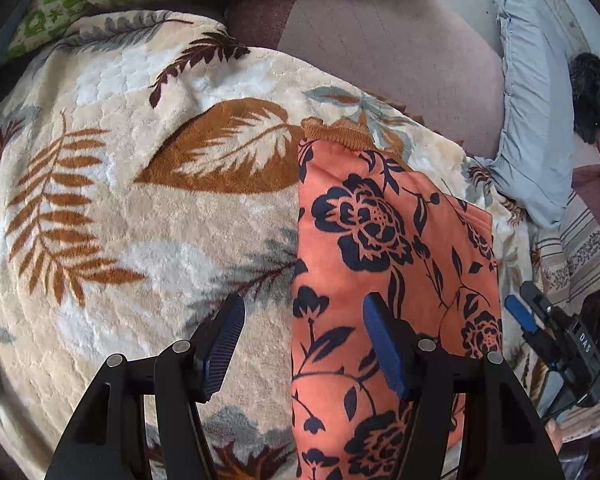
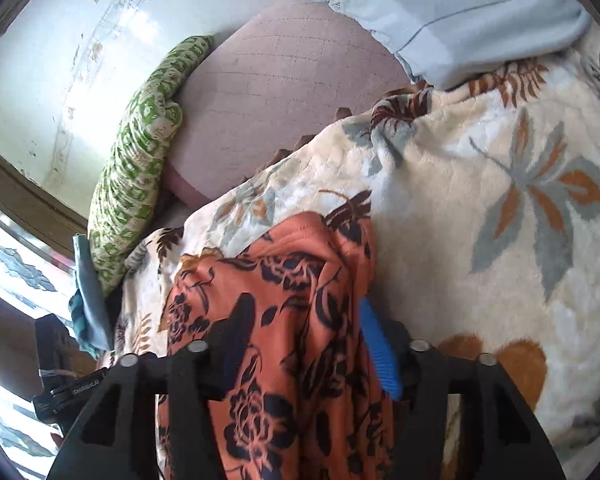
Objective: Fold small clothes
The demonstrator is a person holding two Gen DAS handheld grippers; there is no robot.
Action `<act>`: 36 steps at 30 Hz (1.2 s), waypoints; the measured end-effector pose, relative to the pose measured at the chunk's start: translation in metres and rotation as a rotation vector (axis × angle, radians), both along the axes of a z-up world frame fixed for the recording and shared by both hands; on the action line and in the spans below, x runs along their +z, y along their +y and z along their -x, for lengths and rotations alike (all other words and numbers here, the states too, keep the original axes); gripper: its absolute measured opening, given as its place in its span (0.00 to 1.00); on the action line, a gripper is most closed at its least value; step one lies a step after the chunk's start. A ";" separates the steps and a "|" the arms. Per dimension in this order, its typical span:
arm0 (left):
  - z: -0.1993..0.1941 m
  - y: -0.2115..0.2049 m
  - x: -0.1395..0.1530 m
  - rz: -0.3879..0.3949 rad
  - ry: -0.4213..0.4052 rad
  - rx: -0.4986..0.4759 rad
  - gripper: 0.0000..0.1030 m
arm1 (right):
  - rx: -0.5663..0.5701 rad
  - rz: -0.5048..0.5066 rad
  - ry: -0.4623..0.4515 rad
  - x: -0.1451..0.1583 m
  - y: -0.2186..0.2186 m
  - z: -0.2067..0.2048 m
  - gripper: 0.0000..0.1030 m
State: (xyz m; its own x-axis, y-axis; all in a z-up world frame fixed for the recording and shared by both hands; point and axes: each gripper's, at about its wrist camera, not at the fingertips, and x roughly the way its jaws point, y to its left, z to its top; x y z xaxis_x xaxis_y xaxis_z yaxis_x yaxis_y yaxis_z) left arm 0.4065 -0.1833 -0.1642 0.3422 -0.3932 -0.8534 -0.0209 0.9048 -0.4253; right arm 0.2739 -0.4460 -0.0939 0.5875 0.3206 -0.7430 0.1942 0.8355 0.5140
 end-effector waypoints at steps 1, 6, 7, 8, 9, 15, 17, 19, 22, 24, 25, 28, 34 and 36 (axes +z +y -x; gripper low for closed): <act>0.011 0.002 -0.002 0.015 0.001 0.012 0.60 | 0.012 -0.014 0.005 -0.002 0.003 0.010 0.65; 0.047 -0.004 -0.021 0.083 0.057 -0.006 0.60 | 0.052 -0.039 0.071 -0.026 0.024 0.048 0.66; 0.050 -0.007 -0.020 0.057 0.048 -0.009 0.60 | 0.054 -0.017 0.081 -0.030 0.027 0.054 0.64; 0.052 -0.012 -0.016 0.020 0.019 -0.021 0.60 | 0.064 0.037 0.081 -0.029 0.033 0.059 0.60; 0.053 -0.018 -0.013 -0.030 -0.011 -0.042 0.61 | 0.081 0.111 0.071 -0.026 0.039 0.060 0.50; 0.066 -0.040 0.017 -0.202 -0.108 -0.081 0.59 | 0.070 0.168 0.062 -0.015 0.049 0.065 0.54; 0.069 -0.041 0.026 -0.228 -0.132 -0.077 0.60 | 0.045 0.095 0.023 -0.006 0.040 0.068 0.59; 0.072 -0.044 0.031 -0.240 -0.137 -0.077 0.60 | 0.020 0.062 0.013 -0.002 0.030 0.066 0.72; 0.075 -0.046 0.035 -0.258 -0.136 -0.079 0.60 | 0.003 0.082 0.046 -0.004 0.021 0.060 0.72; 0.072 -0.046 0.037 -0.272 -0.136 -0.079 0.60 | 0.011 0.070 0.065 -0.008 0.018 0.056 0.72; 0.070 -0.044 0.039 -0.279 -0.140 -0.081 0.59 | 0.015 0.056 0.071 -0.011 0.017 0.054 0.72; 0.057 -0.027 0.044 -0.242 -0.159 -0.071 0.60 | 0.037 0.016 0.081 -0.018 0.015 0.047 0.73; 0.018 -0.005 0.003 0.018 0.033 -0.084 0.59 | 0.109 0.010 0.119 -0.042 0.027 0.026 0.87; 0.011 -0.012 -0.020 0.120 0.123 -0.107 0.58 | 0.120 0.000 0.108 -0.048 0.031 0.021 0.88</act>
State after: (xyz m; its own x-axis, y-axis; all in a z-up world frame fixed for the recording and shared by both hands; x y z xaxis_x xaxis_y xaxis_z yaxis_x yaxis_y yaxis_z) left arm 0.3957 -0.1952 -0.1842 0.1889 -0.5230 -0.8311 0.0140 0.8477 -0.5303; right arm 0.2525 -0.4149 -0.1422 0.4617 0.3833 -0.7999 0.1475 0.8561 0.4954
